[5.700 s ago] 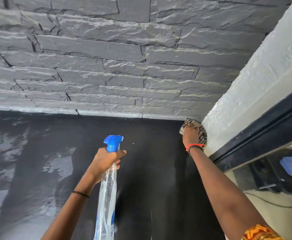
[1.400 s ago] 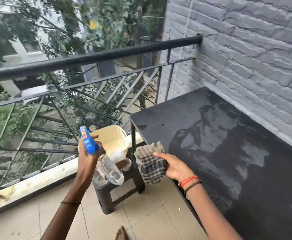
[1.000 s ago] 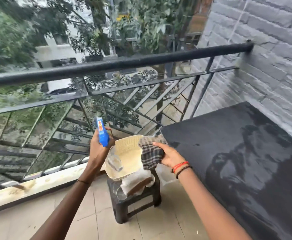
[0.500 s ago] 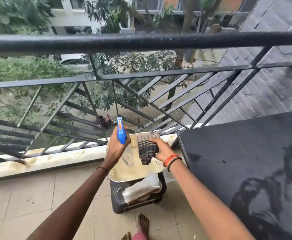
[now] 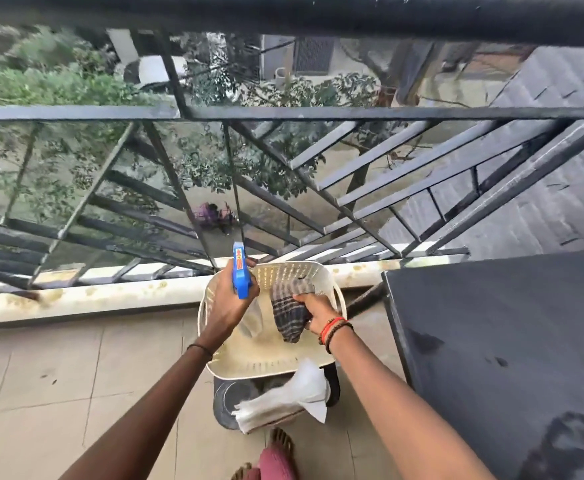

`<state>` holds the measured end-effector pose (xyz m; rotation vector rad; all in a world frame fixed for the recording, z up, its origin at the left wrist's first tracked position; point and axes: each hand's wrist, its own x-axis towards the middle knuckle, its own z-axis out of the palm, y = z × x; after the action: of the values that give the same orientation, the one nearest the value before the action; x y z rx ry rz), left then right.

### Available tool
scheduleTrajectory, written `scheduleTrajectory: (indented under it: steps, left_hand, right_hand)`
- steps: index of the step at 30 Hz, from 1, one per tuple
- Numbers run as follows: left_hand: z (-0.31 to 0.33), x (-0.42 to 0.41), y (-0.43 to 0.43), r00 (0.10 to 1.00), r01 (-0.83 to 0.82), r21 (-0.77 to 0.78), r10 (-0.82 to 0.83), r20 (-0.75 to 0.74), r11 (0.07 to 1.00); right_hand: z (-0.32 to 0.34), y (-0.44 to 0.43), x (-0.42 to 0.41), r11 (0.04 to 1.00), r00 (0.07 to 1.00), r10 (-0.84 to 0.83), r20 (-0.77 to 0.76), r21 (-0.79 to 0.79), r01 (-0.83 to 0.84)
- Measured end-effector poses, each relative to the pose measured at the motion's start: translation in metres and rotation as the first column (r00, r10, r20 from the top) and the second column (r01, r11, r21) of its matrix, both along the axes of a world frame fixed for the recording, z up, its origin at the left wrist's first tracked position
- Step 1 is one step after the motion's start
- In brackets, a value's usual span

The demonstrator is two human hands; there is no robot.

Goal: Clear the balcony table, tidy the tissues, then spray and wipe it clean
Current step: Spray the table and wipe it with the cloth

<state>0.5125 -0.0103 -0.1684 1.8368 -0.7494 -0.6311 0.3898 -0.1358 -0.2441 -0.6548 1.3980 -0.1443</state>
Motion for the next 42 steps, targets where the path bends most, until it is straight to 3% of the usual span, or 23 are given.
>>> scheduleTrajectory:
  steps: [4,7,9,13,20,24,27,36,42]
  left_hand:
    - [-0.01,0.0,-0.007,0.999,-0.002,0.023,0.001,0.041,1.0]
    - [-0.01,0.003,-0.011,0.997,0.073,-0.007,-0.073,-0.016,0.997]
    - [-0.011,0.006,-0.01,0.992,0.117,-0.031,-0.118,-0.053,0.993]
    - [-0.013,0.013,-0.007,0.963,0.268,0.027,-0.269,0.029,0.963]
    - [-0.02,0.011,-0.007,0.918,0.385,-0.004,-0.383,-0.102,0.923]
    - [-0.033,0.011,0.002,0.898,0.425,0.034,-0.416,-0.142,0.905]
    - [-0.04,0.011,0.009,0.902,0.423,0.071,-0.412,-0.13,0.904]
    - [-0.04,0.021,0.015,0.854,0.518,0.126,-0.503,-0.133,0.846]
    - [-0.039,0.02,0.024,0.886,0.461,0.18,-0.442,-0.14,0.869]
  right_hand:
    - [-0.071,-0.012,0.004,0.999,1.0,0.007,-0.008,0.041,-0.007]
    - [-0.128,-0.021,0.002,0.992,0.997,0.083,-0.006,0.092,-0.082]
    - [-0.105,-0.016,0.003,0.988,0.994,0.11,-0.014,0.107,-0.107]
    - [-0.044,-0.004,0.008,0.99,0.996,0.086,0.025,0.113,-0.089]
    - [-0.046,-0.002,0.008,0.988,0.992,0.122,0.036,0.09,-0.125]
    - [-0.05,-0.002,0.001,0.986,0.983,0.163,-0.086,-0.027,-0.166]
    - [-0.056,-0.003,-0.006,0.906,0.895,0.319,-0.311,-0.177,-0.384]
    - [-0.031,0.0,-0.017,0.64,0.617,0.513,-0.596,-0.213,-0.738]
    - [-0.009,0.01,-0.019,0.591,0.62,0.49,-0.613,-0.289,-0.753]
